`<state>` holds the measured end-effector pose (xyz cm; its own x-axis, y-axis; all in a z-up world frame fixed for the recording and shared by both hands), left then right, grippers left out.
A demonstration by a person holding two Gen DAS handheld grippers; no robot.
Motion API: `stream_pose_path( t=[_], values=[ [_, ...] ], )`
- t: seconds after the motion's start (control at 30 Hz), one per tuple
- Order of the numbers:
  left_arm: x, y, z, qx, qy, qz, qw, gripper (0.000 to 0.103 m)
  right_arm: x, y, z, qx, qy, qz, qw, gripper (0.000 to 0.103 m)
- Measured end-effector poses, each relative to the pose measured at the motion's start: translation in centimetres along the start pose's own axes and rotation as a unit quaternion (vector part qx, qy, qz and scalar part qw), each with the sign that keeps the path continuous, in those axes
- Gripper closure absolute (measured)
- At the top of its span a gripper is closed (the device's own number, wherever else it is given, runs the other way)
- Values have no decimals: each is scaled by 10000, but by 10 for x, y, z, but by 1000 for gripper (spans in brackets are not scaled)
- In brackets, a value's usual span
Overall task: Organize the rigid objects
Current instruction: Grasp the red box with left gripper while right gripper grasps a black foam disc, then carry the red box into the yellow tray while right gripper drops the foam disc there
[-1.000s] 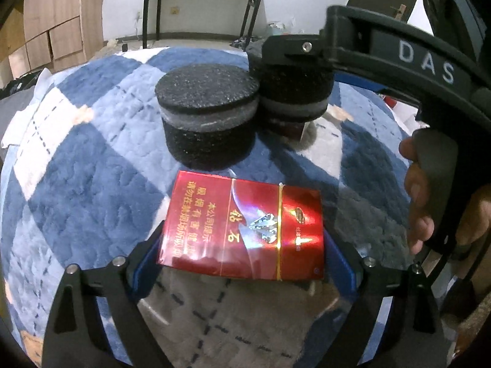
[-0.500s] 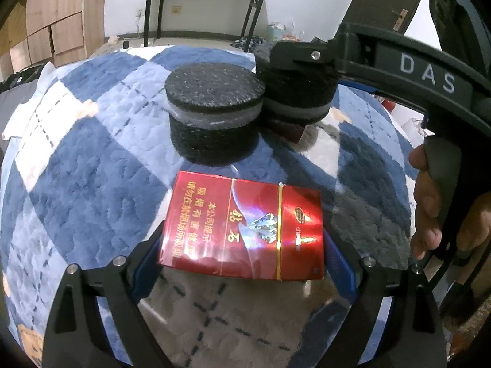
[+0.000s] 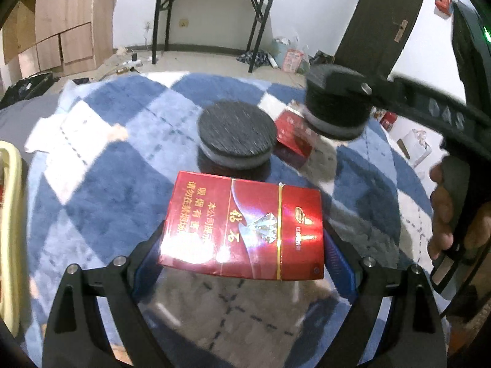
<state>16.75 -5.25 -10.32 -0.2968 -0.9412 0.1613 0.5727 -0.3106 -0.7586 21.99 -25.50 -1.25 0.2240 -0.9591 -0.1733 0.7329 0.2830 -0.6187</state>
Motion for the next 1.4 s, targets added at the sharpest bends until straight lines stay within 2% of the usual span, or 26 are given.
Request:
stream_pose_path(
  t=[0.17,0.3,0.5,0.6,0.7,0.87,1.0,1.07,1.17,1.23,1.3,1.37,1.4],
  values=[
    [-32,-38,19,220,-51,259,9994,12,-20,-27,1,-5,-86,117,9999,38],
    [-96,-89,32,483,-219,668,9964,12,-65,-43,5,36,-286,366,9989,38],
    [-234,-170,18,690,-775,1508,9831,12,-187,-38,-2,-202,-466,1143,9921,38],
    [-292,-194,-1,727,-1035,1841,9747,12,-260,-21,-19,-516,-507,1624,9841,37],
    [-337,-196,-23,612,-1426,1943,9686,12,-311,-1,-38,-805,-591,1879,9771,38],
    [-365,-164,-48,276,-1609,1893,9683,12,-366,43,-68,-1245,-816,1881,9708,38],
    [-369,-138,-62,108,-1647,1822,9693,12,-372,64,-75,-1372,-838,1788,9707,38],
    [-371,-132,-66,106,-1677,1797,9693,12,-379,74,-77,-1430,-864,1744,9704,37],
    [-377,-127,-73,39,-1820,1749,9676,12,-390,84,-74,-1281,-1043,1727,9710,37],
    [-380,-124,-76,-25,-1899,1748,9661,11,-393,91,-85,-1397,-1080,1767,9683,36],
    [-380,-123,-79,-37,-1955,1708,9657,11,-396,90,-91,-1384,-1236,1712,9676,34],
    [-379,-126,-82,-45,-2004,1709,9647,10,-398,86,-96,-1353,-1395,1685,9664,21],
    [-379,-131,-82,-23,-2075,1695,9634,9,-399,83,-96,-1351,-1414,1711,9656,19]
  ],
)
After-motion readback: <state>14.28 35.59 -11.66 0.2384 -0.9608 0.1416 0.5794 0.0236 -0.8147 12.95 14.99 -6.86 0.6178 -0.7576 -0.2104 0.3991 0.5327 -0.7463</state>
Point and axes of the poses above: each gripper's, at about its wrist camera, not at the fingertips, and y roughly the way its jaws point, x to its right, z to its top, the point moved 10 cm from there along y, roughly the way its jaws point, and after that the axes turned 7 degrees about y, right-handed, at the moved point
